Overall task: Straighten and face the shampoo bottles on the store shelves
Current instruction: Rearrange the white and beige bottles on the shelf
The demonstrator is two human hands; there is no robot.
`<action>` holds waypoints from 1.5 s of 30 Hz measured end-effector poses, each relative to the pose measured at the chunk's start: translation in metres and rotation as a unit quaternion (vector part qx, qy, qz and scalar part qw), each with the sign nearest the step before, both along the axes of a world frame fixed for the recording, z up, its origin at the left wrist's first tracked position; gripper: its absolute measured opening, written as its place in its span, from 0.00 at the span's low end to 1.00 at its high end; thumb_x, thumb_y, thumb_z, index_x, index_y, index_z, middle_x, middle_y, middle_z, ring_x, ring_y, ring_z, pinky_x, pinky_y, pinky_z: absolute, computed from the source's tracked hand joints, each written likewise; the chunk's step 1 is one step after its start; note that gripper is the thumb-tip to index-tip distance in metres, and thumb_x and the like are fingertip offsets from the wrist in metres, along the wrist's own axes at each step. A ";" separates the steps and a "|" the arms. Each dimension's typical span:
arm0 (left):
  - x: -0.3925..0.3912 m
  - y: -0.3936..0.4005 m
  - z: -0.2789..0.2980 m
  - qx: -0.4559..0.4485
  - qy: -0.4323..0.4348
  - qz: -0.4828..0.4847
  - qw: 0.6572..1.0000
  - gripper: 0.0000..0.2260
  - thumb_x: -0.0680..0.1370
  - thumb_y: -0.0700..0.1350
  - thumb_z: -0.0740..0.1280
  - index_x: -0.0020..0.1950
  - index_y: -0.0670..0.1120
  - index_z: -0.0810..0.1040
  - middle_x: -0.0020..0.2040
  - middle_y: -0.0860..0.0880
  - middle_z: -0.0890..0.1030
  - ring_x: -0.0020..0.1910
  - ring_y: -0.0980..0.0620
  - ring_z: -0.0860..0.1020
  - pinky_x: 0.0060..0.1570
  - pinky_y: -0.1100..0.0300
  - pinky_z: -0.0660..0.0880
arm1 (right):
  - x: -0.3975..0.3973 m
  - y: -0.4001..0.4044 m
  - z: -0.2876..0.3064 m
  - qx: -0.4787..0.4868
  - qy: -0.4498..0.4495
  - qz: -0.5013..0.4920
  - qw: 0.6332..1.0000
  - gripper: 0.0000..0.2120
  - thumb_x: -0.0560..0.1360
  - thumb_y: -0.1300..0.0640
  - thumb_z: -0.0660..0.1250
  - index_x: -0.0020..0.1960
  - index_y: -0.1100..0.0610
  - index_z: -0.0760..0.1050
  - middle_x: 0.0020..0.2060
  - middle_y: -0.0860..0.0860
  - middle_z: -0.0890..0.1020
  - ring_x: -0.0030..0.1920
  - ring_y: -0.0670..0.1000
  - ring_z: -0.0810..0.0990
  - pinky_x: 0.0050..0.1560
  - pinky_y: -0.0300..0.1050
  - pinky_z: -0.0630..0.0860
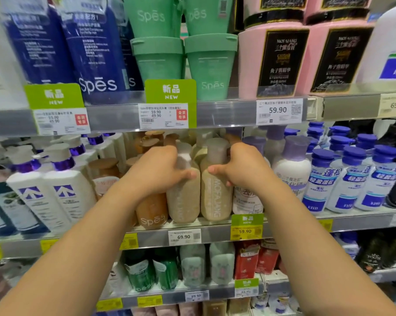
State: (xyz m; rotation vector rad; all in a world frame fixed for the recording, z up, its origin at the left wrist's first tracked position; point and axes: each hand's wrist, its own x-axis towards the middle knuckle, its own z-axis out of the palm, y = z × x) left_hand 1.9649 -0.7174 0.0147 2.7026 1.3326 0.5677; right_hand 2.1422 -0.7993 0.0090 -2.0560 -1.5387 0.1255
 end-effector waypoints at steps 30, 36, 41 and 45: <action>-0.047 0.010 0.020 0.041 -0.065 0.034 0.996 0.13 0.76 0.55 0.68 0.52 0.46 0.79 0.42 0.50 0.82 0.46 0.47 0.81 0.41 0.56 0.74 | -0.046 -0.021 -0.004 0.107 -0.173 -0.154 0.967 0.18 0.77 0.48 0.65 0.66 0.51 0.73 0.57 0.52 0.78 0.54 0.59 0.80 0.44 0.51 0.74; -0.103 0.011 -0.005 0.103 -0.059 0.112 0.987 0.20 0.77 0.58 0.65 0.64 0.47 0.75 0.55 0.44 0.79 0.54 0.43 0.77 0.47 0.51 0.75 | -0.083 -0.012 -0.007 0.176 -0.067 0.048 0.981 0.12 0.76 0.50 0.70 0.59 0.47 0.81 0.54 0.45 0.81 0.55 0.50 0.80 0.53 0.48 0.76; -0.126 0.031 -0.008 0.008 0.008 0.131 0.991 0.23 0.73 0.60 0.69 0.61 0.46 0.75 0.56 0.44 0.79 0.54 0.44 0.77 0.46 0.54 0.74 | -0.123 0.030 -0.015 0.050 -0.123 0.149 0.980 0.26 0.80 0.47 0.64 0.76 0.47 0.63 0.64 0.50 0.77 0.64 0.53 0.76 0.60 0.49 0.73; -0.127 0.042 -0.013 -0.002 0.061 0.095 0.994 0.18 0.73 0.57 0.67 0.57 0.46 0.75 0.55 0.43 0.79 0.53 0.43 0.77 0.46 0.54 0.75 | -0.137 0.056 -0.024 -0.030 -0.115 0.136 0.984 0.29 0.82 0.48 0.61 0.80 0.48 0.55 0.59 0.57 0.80 0.60 0.59 0.77 0.54 0.50 0.73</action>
